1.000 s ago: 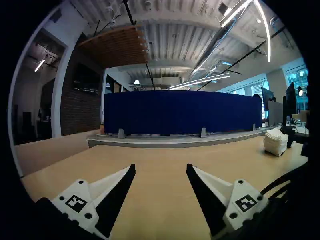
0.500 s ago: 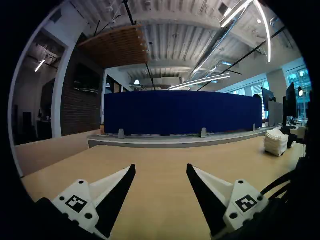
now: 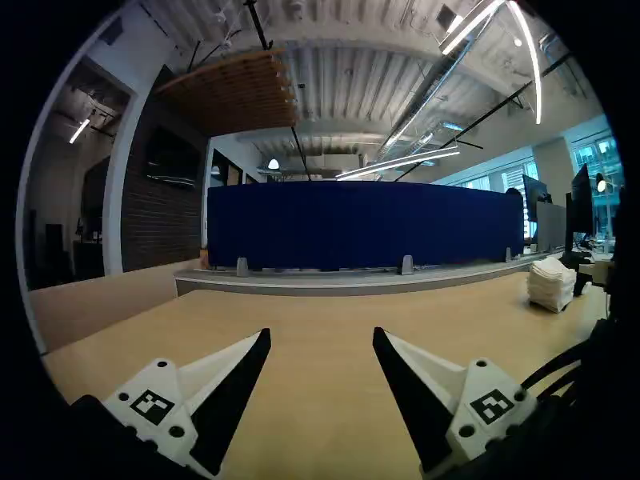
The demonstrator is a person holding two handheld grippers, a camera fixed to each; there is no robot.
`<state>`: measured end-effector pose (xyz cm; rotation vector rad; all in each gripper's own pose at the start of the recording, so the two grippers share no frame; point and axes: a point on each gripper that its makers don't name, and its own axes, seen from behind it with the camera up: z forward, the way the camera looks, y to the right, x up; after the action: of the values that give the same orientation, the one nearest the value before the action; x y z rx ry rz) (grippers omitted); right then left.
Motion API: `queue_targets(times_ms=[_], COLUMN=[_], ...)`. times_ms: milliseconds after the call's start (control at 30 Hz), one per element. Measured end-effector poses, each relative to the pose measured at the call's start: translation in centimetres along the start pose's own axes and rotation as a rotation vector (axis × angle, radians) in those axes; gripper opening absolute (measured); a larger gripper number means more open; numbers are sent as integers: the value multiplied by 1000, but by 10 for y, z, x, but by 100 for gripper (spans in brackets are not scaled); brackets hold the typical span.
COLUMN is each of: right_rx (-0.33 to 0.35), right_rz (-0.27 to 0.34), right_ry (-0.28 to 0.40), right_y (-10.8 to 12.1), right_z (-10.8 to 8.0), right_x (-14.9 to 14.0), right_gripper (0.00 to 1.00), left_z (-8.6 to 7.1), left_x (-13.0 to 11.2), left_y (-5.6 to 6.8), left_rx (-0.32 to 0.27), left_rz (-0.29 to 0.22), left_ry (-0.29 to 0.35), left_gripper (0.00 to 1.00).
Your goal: Fold towel
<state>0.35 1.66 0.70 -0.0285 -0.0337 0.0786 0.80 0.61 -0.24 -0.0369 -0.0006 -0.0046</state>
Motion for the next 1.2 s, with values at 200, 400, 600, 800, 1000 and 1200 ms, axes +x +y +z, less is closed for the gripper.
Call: queue_targets(times_ms=[200,400,600,800,1000,1200], right_rx=[20,23,18,12,12,12], right_rz=[-25,-46,-72,-80,-79,-79], right_ry=[28,28,34,34,34,34], right_y=[-7,-10,-14,-12,-11,-11], right_z=[-2,-3,-5,-5,-5,-4], right_x=[0,-3,-3,-3,-4,-4], right_gripper=[100,100,100,100,100,100], left_z=[0,1,1,0,0,0], left_x=[0,0,0,-1,0,0], left_y=[0,0,0,0,-1,-1], left_rx=[0,0,0,0,0,0], left_rz=[0,0,0,0,1,0], left_ry=[0,0,0,0,0,0], left_gripper=[95,95,95,95,95,95])
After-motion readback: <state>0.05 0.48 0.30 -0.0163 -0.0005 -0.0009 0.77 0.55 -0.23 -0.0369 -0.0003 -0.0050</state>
